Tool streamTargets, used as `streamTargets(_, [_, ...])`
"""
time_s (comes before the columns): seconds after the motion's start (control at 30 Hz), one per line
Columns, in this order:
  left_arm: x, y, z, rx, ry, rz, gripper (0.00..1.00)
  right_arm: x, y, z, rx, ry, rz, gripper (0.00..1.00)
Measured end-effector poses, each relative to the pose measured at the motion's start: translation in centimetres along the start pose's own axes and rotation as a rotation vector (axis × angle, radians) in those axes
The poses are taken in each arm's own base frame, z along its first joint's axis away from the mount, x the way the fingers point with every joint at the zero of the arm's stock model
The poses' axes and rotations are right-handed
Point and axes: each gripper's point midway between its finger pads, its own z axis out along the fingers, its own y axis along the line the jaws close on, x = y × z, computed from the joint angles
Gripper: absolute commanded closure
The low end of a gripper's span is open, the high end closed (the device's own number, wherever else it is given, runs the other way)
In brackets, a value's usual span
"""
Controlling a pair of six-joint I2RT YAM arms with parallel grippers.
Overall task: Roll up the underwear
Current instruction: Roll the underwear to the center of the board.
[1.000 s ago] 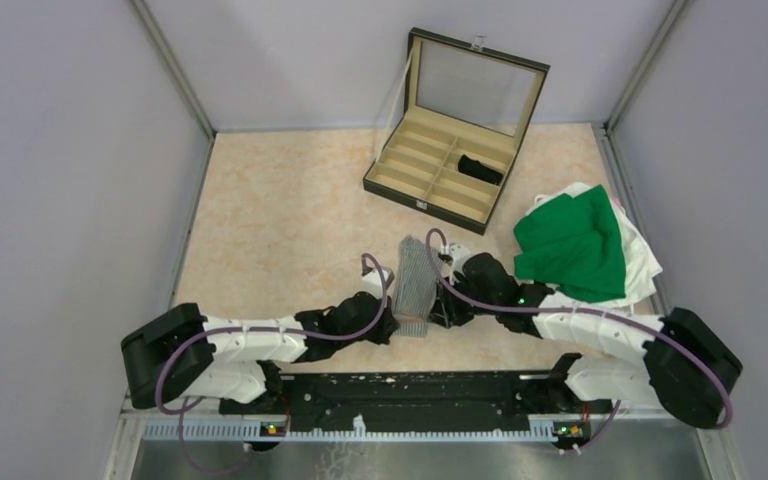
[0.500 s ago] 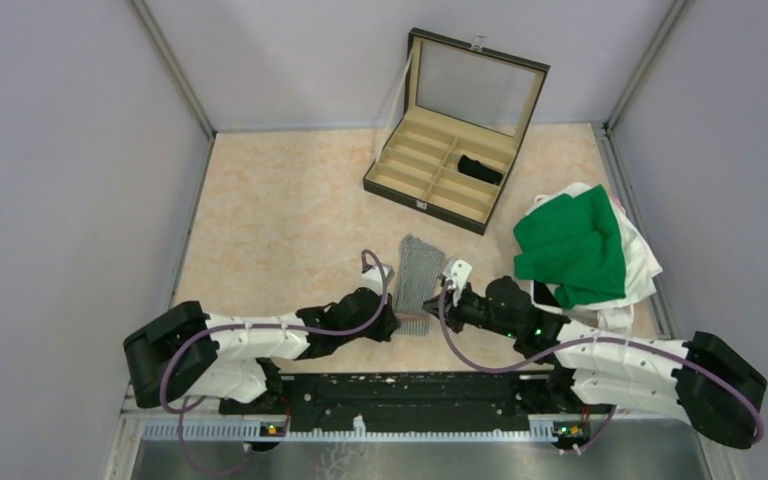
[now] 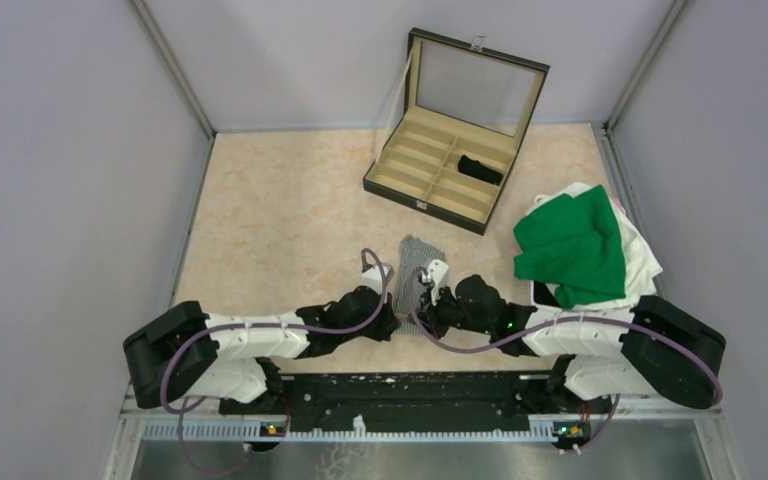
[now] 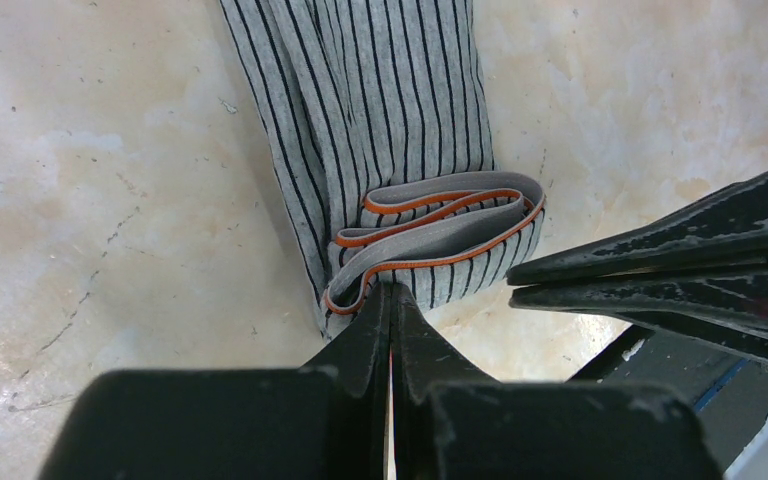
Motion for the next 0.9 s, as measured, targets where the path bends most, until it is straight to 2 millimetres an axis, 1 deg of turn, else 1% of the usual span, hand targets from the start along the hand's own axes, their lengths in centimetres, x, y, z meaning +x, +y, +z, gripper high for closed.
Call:
streamTargets(0.1, [0.0, 0.0, 0.0, -0.001, 0.003, 0.000, 1.00, 0.2, 0.0, 0.3, 0.007, 0.015, 0.034, 1.00])
streamTargets(0.23, [0.0, 0.0, 0.0, -0.002, 0.005, -0.001, 1.00, 1.1, -0.3, 0.5, 0.027, 0.057, 0.071, 1.00])
streamTargets(0.47, [0.0, 0.0, 0.0, -0.003, 0.006, -0.004, 1.00, 2.3, -1.6, 0.4, 0.110, 0.107, 0.098, 1.00])
streamTargets(0.77, [-0.1, 0.1, -0.1, -0.004, 0.004, -0.004, 1.00, 3.0, -2.7, 1.0, 0.179, 0.139, 0.131, 1.00])
streamTargets(0.9, [-0.2, 0.0, -0.6, 0.002, 0.006, 0.000, 1.00, 2.8, -3.0, 1.2, 0.196, 0.137, 0.149, 1.00])
